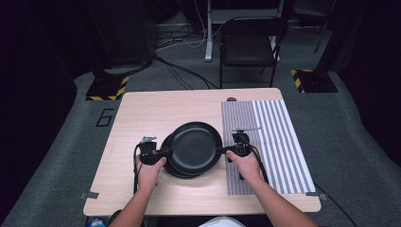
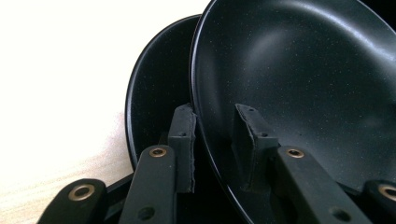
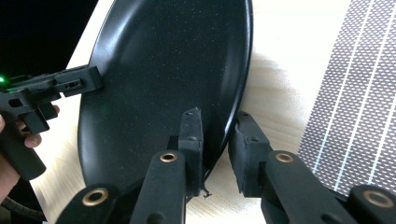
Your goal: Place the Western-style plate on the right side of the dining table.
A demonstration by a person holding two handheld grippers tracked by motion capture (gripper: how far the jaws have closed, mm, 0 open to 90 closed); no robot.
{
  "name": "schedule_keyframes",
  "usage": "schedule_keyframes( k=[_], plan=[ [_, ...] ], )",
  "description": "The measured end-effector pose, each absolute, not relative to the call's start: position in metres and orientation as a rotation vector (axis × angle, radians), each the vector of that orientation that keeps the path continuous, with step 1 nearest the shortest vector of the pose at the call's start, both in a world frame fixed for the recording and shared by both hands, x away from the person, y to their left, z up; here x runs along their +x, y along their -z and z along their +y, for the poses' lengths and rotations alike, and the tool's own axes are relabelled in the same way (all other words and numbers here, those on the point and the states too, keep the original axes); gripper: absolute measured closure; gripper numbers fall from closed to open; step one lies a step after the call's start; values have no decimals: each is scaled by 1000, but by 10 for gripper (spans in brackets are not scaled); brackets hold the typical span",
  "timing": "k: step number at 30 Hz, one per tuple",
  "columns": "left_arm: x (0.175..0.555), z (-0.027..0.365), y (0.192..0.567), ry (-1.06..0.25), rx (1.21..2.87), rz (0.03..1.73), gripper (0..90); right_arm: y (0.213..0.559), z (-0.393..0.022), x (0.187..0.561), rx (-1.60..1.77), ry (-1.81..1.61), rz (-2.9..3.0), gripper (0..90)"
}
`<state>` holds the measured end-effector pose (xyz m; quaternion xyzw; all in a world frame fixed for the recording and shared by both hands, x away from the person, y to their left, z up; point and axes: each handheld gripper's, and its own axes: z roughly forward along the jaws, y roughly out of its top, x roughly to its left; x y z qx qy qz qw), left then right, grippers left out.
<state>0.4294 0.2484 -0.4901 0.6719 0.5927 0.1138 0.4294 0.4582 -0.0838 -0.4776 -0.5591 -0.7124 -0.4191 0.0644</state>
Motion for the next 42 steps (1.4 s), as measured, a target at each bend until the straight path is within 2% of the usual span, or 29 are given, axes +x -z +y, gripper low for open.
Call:
schedule_keyframes(
  k=[23,42],
  plan=[
    [427,244,480,-327,1678,1454,712,476,-87,471,-1723,1236,-2106,769],
    [430,232,476,-309,1707,1448,711,463,-99,464,-1742,1270,-2118,792]
  ],
)
